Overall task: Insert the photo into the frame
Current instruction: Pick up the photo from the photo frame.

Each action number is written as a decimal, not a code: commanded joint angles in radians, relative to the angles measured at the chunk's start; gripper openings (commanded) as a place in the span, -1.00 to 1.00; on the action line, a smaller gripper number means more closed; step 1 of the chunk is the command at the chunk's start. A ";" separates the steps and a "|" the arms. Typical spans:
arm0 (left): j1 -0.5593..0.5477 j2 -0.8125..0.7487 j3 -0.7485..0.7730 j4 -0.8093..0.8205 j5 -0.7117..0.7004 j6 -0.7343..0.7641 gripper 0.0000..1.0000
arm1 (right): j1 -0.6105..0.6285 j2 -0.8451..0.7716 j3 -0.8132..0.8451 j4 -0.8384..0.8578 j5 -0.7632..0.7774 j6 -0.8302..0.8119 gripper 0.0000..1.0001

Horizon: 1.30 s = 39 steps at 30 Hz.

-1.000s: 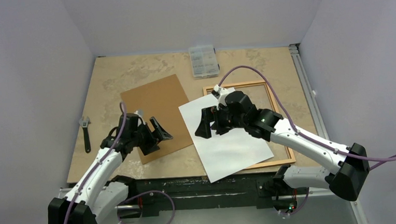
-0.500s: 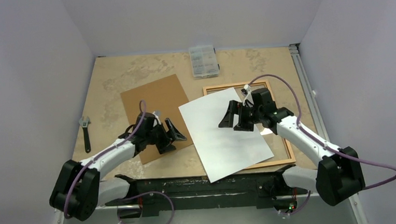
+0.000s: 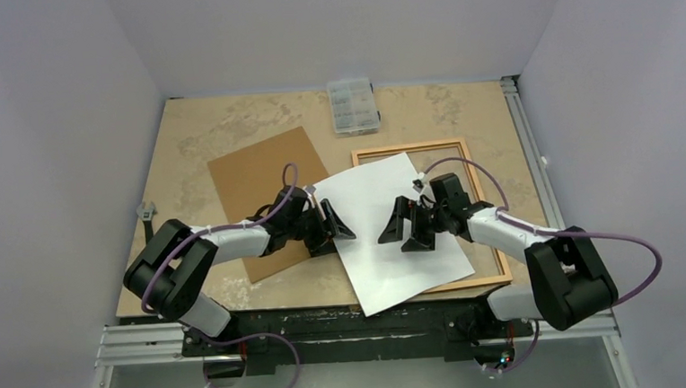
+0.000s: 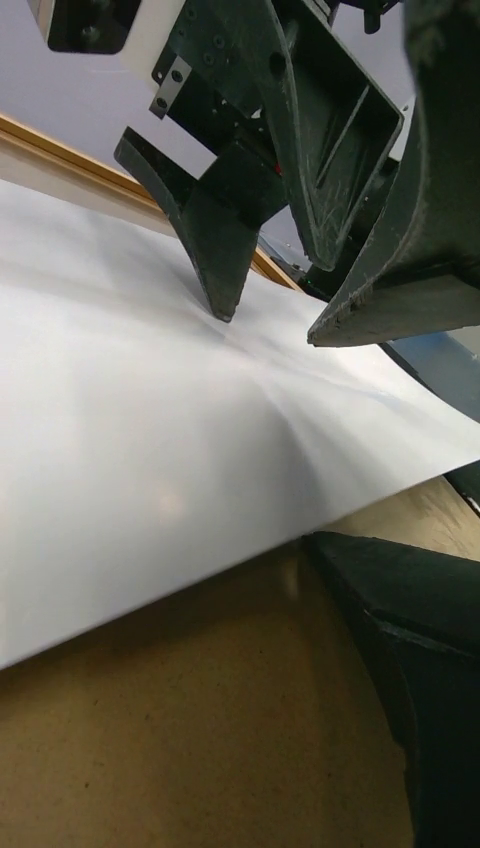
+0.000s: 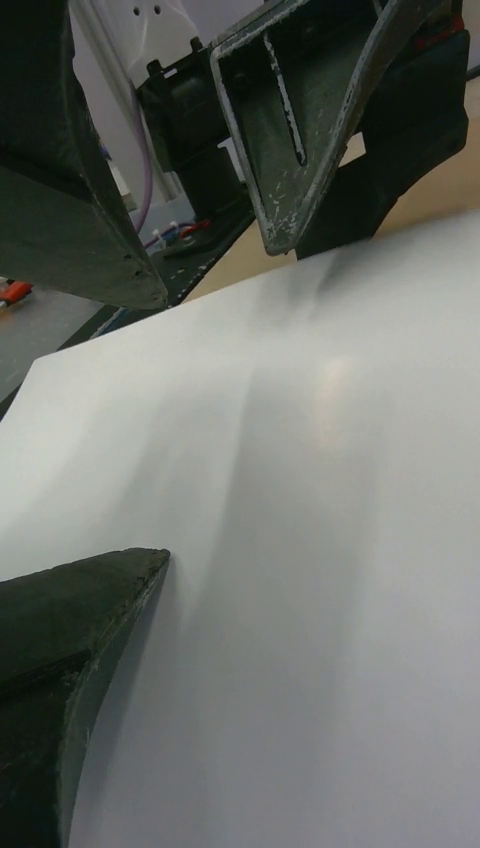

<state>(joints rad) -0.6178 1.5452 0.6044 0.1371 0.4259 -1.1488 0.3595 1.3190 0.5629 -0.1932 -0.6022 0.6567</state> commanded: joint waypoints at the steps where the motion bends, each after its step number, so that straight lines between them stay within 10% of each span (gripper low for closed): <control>1: -0.011 0.019 0.011 0.066 -0.055 -0.022 0.32 | -0.002 0.021 -0.028 0.087 -0.029 0.018 0.76; 21: -0.065 -0.127 0.037 0.019 -0.165 -0.023 -0.17 | -0.003 -0.055 -0.004 0.077 -0.050 0.050 0.80; 27: -0.083 -0.077 0.069 0.005 -0.171 -0.018 -0.62 | -0.002 -0.085 0.046 0.001 -0.007 0.009 0.81; 31: -0.084 -0.134 0.085 -0.104 -0.220 0.013 -1.00 | -0.002 -0.118 0.112 -0.109 0.092 -0.067 0.84; 39: -0.075 -0.367 0.160 -0.481 -0.388 0.103 -1.00 | -0.003 -0.149 0.192 -0.222 0.197 -0.143 0.88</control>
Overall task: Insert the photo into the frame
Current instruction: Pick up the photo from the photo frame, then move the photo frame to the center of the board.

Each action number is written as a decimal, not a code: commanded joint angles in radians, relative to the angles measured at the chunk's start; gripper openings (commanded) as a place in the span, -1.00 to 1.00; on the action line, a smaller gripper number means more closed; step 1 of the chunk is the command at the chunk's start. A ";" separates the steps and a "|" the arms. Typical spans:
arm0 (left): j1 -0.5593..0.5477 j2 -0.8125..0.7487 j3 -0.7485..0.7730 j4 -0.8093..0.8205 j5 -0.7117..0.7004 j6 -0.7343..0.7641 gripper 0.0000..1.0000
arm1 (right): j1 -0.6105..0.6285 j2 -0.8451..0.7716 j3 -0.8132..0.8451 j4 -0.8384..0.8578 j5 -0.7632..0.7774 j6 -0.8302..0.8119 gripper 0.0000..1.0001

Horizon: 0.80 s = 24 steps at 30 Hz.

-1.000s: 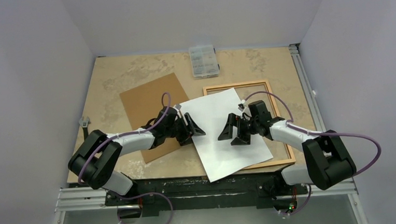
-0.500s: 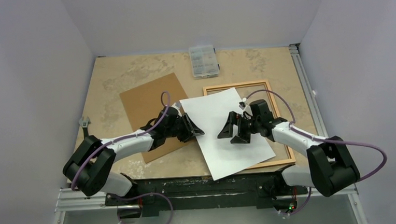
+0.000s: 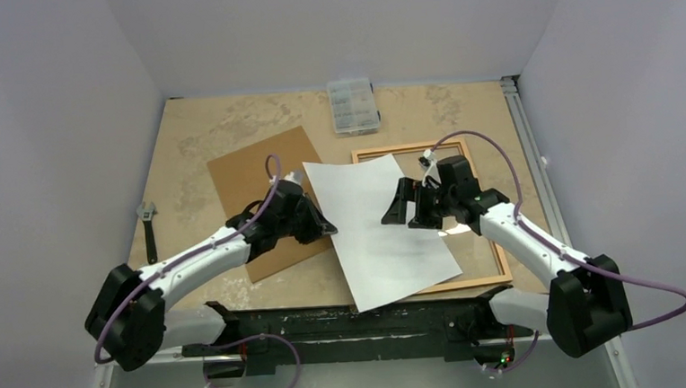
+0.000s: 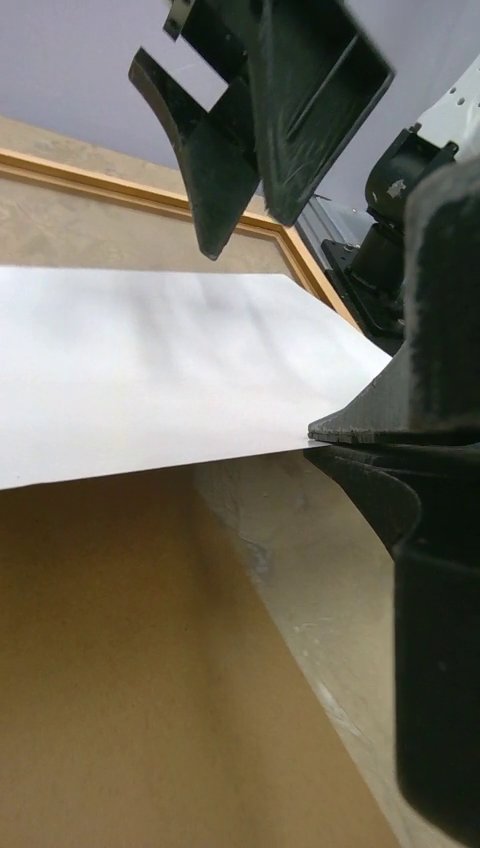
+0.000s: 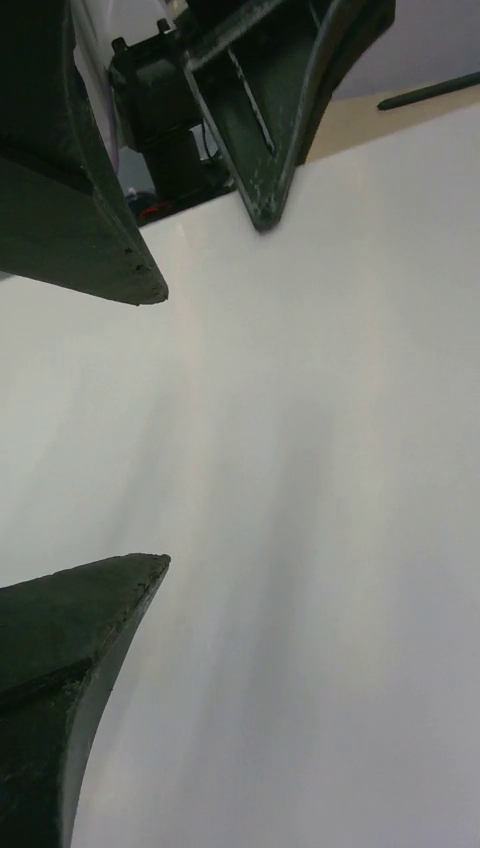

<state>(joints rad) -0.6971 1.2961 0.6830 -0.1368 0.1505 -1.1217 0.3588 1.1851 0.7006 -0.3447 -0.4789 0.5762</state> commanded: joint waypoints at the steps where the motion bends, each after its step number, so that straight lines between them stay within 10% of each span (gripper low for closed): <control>1: 0.011 -0.146 0.099 -0.259 -0.125 0.090 -1.00 | -0.002 -0.013 0.060 -0.077 0.078 -0.067 0.88; 13: 0.093 -0.681 0.277 -0.686 -0.215 0.192 -1.00 | 0.020 0.123 0.086 0.004 0.020 -0.030 0.80; 24: 0.094 -0.769 0.388 -0.772 -0.199 0.206 -1.00 | 0.152 0.318 0.159 0.151 0.018 0.062 0.53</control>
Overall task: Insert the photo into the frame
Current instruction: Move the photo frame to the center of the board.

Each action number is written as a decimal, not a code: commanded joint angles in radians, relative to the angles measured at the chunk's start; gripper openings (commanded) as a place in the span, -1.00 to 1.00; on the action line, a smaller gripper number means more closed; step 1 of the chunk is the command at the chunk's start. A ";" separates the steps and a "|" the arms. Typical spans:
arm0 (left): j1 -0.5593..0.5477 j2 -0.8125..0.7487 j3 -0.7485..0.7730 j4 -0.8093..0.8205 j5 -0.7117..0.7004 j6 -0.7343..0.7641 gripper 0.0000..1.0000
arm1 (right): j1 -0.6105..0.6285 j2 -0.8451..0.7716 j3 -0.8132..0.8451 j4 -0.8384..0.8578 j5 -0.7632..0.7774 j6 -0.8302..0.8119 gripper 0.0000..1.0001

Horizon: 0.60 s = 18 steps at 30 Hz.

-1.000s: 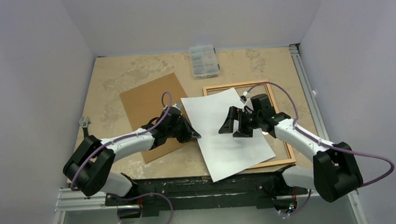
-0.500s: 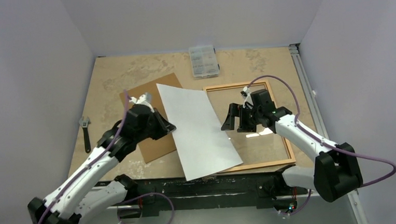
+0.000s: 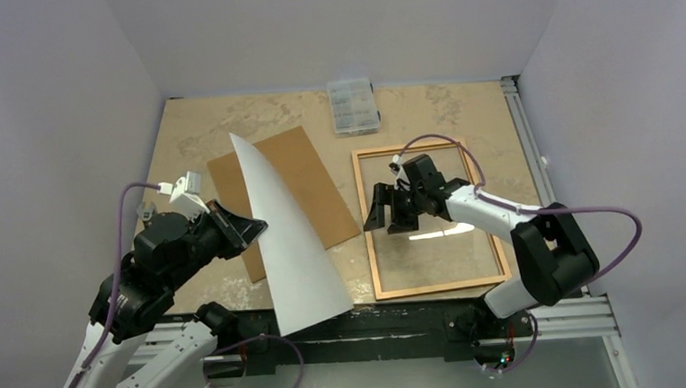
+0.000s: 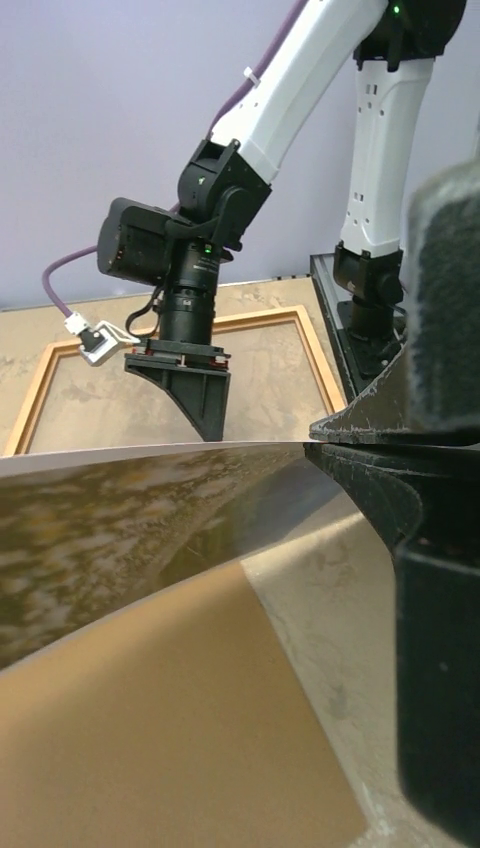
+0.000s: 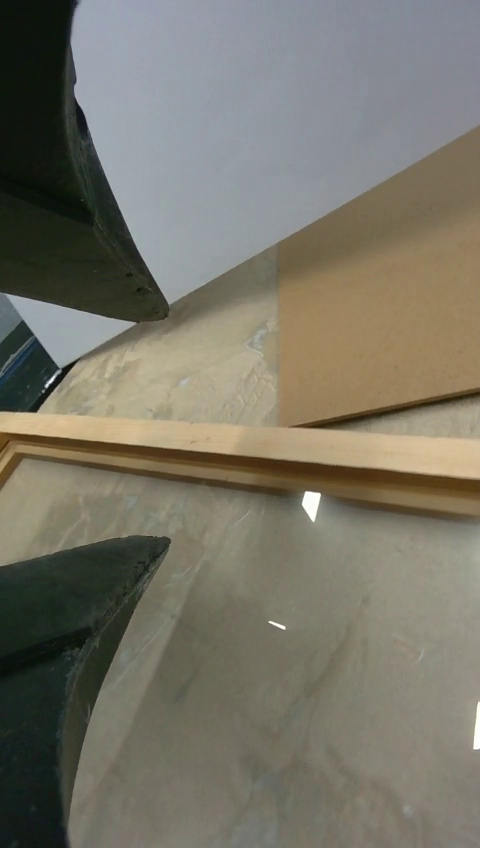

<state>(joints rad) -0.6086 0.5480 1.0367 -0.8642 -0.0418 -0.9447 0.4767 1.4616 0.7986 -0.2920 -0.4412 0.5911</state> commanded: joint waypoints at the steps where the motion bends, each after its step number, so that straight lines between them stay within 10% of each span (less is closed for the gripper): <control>1: 0.005 -0.024 0.038 -0.049 -0.007 0.029 -1.00 | 0.043 0.062 0.069 0.109 -0.027 0.053 0.47; 18: 0.005 -0.046 0.068 -0.070 -0.010 0.040 -1.00 | 0.204 0.229 0.153 0.210 -0.051 0.150 0.16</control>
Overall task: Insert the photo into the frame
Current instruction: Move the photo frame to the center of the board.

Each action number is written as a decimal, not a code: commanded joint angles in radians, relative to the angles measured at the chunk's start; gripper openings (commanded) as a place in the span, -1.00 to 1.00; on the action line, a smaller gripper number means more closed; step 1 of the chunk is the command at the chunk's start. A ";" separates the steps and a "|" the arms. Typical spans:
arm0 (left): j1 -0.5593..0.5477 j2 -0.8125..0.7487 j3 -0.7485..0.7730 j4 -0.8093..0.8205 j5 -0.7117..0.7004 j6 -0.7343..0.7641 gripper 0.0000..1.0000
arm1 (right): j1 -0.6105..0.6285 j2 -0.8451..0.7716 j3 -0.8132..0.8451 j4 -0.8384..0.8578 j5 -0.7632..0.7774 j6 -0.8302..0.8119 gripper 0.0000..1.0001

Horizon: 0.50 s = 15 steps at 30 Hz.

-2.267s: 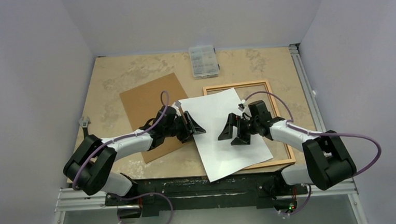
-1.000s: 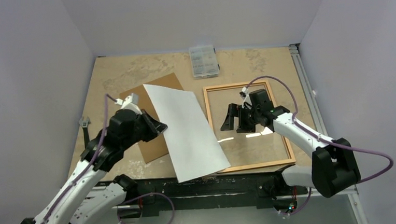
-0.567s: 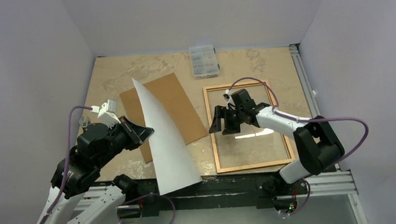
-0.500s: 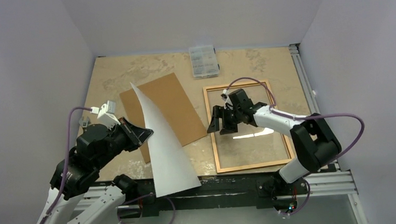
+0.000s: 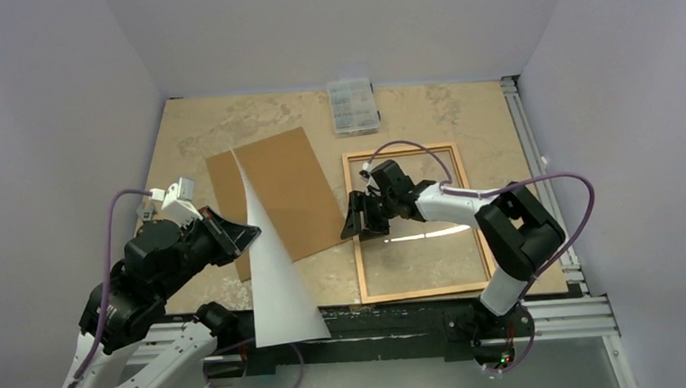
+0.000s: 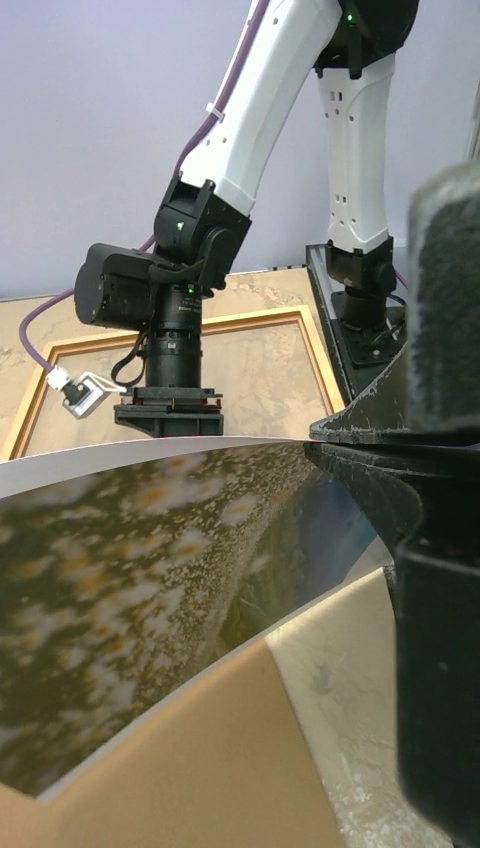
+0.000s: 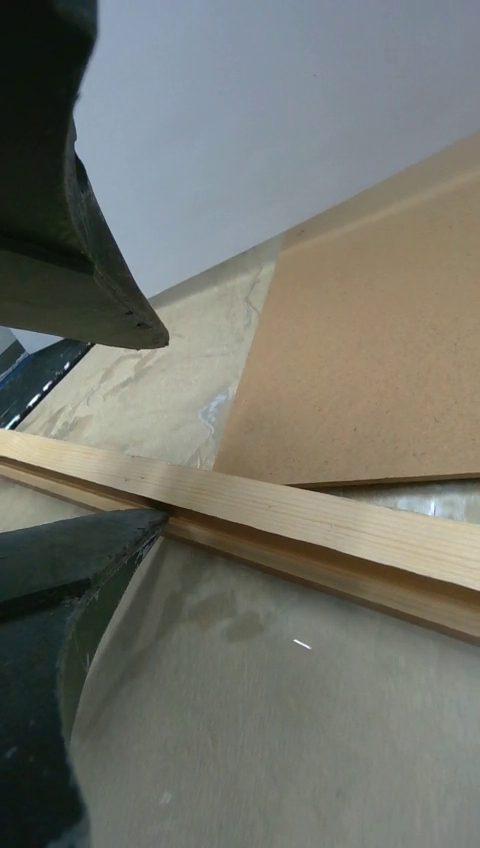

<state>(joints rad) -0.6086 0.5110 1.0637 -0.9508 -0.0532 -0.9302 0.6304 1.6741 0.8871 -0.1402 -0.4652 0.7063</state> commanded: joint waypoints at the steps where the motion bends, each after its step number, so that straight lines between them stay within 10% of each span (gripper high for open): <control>1: 0.006 -0.010 0.042 0.016 0.002 0.025 -1.00 | 0.063 0.025 0.075 0.057 -0.022 0.039 0.16; 15: 0.005 -0.015 0.062 0.026 0.043 0.027 -1.00 | 0.128 0.033 0.142 0.076 -0.017 0.076 0.29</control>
<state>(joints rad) -0.6086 0.4938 1.0874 -0.9520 -0.0425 -0.9230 0.7567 1.7618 0.9783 -0.0933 -0.4633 0.7788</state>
